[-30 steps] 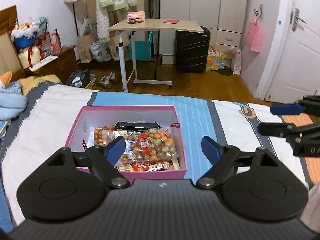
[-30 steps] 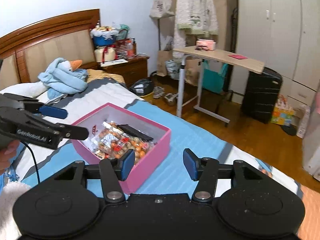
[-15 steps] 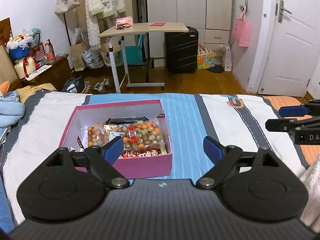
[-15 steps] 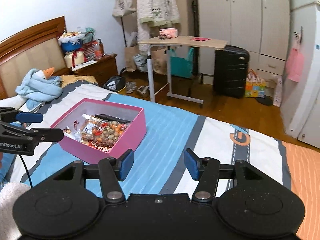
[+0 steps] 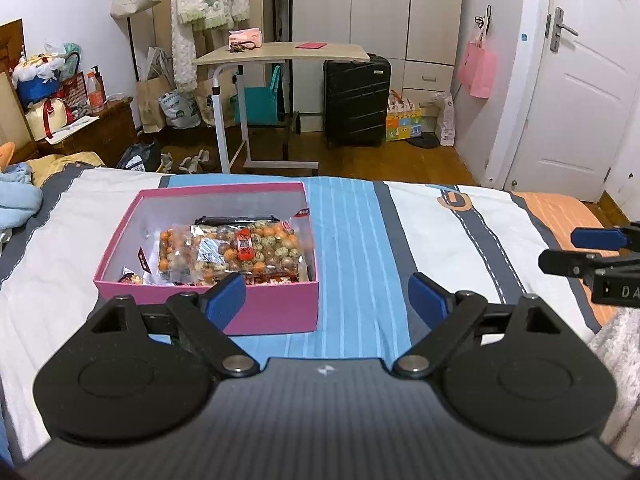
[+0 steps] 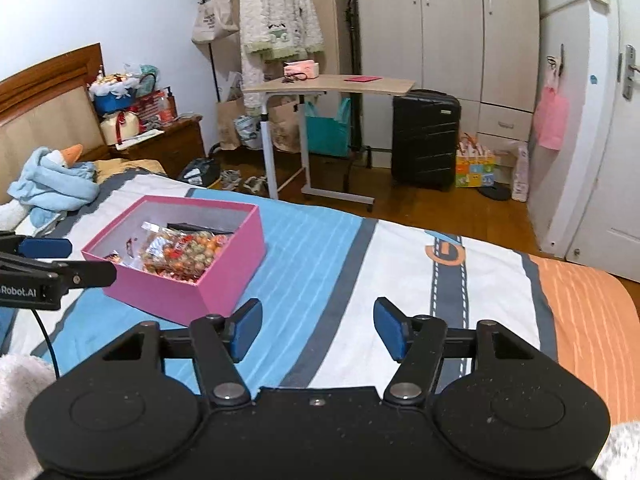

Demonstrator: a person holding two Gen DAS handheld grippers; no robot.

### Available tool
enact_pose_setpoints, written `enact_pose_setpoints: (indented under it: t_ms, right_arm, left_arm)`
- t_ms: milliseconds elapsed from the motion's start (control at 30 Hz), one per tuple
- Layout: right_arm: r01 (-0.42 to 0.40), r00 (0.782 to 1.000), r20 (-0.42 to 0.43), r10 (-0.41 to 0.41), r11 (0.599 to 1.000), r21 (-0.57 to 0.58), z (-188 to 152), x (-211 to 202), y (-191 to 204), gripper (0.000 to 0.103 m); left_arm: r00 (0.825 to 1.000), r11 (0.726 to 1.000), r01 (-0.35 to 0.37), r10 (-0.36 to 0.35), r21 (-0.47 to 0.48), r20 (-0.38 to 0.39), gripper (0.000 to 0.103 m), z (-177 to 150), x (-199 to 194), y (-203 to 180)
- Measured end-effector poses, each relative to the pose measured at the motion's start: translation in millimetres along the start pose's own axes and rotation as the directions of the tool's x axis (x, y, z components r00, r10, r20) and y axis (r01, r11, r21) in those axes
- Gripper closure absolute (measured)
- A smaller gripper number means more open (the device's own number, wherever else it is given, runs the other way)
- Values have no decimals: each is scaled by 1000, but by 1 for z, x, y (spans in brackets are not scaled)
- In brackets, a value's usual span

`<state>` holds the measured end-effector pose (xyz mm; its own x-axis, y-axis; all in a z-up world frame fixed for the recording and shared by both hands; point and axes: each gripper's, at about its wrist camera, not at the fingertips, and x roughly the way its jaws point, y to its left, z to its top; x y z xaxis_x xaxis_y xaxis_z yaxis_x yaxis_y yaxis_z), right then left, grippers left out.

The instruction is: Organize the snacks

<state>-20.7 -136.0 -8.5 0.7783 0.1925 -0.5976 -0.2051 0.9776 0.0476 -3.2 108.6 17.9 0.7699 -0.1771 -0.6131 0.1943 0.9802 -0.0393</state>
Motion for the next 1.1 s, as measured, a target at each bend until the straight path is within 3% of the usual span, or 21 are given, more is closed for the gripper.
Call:
enact_pose_setpoints:
  t_ms: [100,267,767,1100]
  right_arm:
    - [18,1000,1,-18,1000,3,-8,-2,1,33]
    - [43,999,30,-44,999,29,-17,-5,5,8]
    - [166,986,-18,-165,978,123,-26,6,16,7]
    - [229,973,-2,-230,967,108,-29,1,22,7]
  left_arm:
    - [1000,1000,6,-6,6,2,14,-4,0,-2]
    - [1000,1000,4,-4,0,-9,12,-15,6,-5]
    - [1000,1000,3,-3,-5,-11,0,-28,19,-8]
    - [999,1000,-15,14,18,34,0,-28,11,-12]
